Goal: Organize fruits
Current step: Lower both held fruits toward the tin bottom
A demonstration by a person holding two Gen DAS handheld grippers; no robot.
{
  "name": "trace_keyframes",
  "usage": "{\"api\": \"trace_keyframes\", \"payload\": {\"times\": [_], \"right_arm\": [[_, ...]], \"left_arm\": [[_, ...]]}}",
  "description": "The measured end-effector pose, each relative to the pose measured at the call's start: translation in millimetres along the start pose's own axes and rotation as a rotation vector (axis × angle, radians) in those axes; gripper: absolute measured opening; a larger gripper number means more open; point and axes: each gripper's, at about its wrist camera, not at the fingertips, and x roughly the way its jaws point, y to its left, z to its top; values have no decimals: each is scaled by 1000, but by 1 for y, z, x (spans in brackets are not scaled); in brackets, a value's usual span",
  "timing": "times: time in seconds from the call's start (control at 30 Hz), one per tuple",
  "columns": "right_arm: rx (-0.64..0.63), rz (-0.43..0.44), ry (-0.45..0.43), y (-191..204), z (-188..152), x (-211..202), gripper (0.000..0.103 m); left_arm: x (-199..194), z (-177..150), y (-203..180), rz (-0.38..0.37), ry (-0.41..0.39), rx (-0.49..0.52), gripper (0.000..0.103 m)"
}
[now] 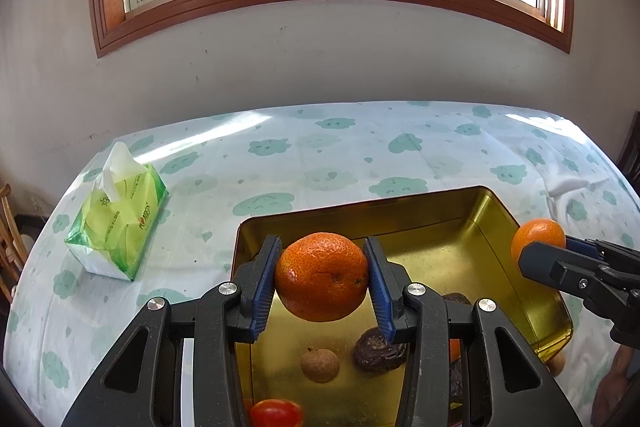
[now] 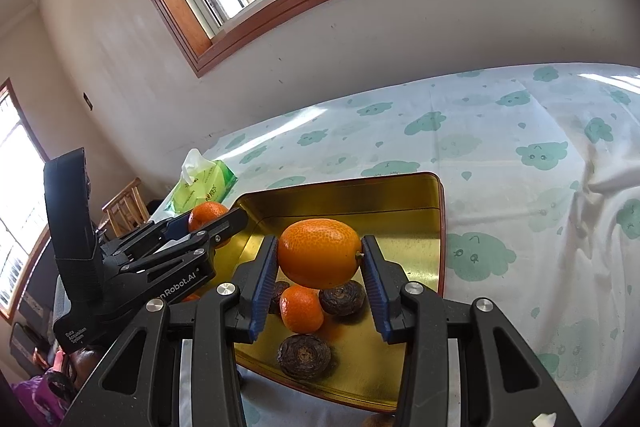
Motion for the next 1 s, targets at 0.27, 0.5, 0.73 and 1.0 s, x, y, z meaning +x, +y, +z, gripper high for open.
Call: {"api": "trace_keyframes", "payload": {"times": [0.27, 0.5, 0.73, 1.0], "right_arm": [[-2, 2, 6, -2, 2, 7, 39], [-4, 1, 6, -2, 3, 9, 39], [-6, 3, 10, -3, 7, 17, 39], [-7, 3, 11, -3, 8, 20, 39]], "left_arm": [[5, 4, -2, 2, -1, 3, 43], [7, 6, -2, -1, 1, 2, 43], [14, 10, 0, -3, 7, -5, 43], [22, 11, 3, -4, 20, -13, 43]]}}
